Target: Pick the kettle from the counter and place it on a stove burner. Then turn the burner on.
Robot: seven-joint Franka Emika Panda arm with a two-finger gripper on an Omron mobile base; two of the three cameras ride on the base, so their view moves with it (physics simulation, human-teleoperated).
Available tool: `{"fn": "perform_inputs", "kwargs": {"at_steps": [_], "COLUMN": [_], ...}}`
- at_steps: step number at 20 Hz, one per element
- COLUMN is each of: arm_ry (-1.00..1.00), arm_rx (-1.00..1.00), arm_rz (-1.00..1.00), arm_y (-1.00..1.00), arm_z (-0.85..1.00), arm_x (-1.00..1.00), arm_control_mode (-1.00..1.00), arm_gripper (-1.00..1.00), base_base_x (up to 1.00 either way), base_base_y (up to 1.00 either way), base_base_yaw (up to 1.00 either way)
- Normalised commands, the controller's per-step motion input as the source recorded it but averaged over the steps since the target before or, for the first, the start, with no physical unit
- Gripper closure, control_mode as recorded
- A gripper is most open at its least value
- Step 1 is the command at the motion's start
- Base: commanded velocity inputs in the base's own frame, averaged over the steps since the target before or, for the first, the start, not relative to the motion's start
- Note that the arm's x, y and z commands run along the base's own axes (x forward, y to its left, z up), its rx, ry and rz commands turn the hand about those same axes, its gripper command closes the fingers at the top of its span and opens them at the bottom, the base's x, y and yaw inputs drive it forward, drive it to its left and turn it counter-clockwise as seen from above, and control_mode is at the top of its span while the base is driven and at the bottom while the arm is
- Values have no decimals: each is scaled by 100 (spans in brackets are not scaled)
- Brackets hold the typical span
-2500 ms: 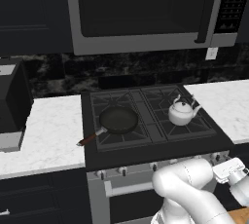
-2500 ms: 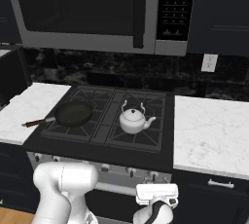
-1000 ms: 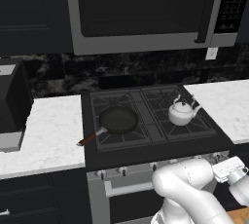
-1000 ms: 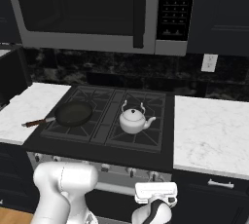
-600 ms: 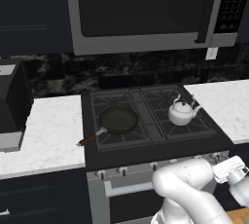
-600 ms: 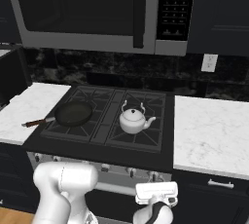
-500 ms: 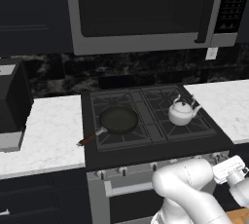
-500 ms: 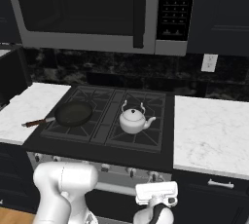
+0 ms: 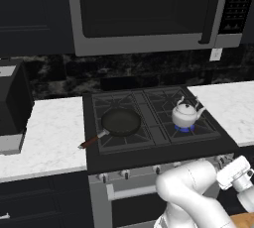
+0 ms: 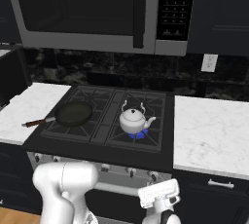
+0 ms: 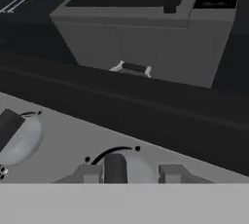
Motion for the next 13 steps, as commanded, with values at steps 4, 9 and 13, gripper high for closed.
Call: {"fn": "perform_inputs", "kwargs": {"at_steps": [4, 9, 13], "arm_ry": [-10, 0, -9], "arm_rx": [-22, 0, 0], "arm_rz": [10, 0, 0], "arm_y": [0, 0, -3], "arm_z": [0, 0, 1], "arm_x": [0, 0, -28], "arm_control_mode": [-100, -100, -100], "arm_gripper": [100, -100, -100], "base_base_x": [0, 0, 0], "base_base_y": [0, 0, 0], "base_base_yaw": [0, 0, 0]}}
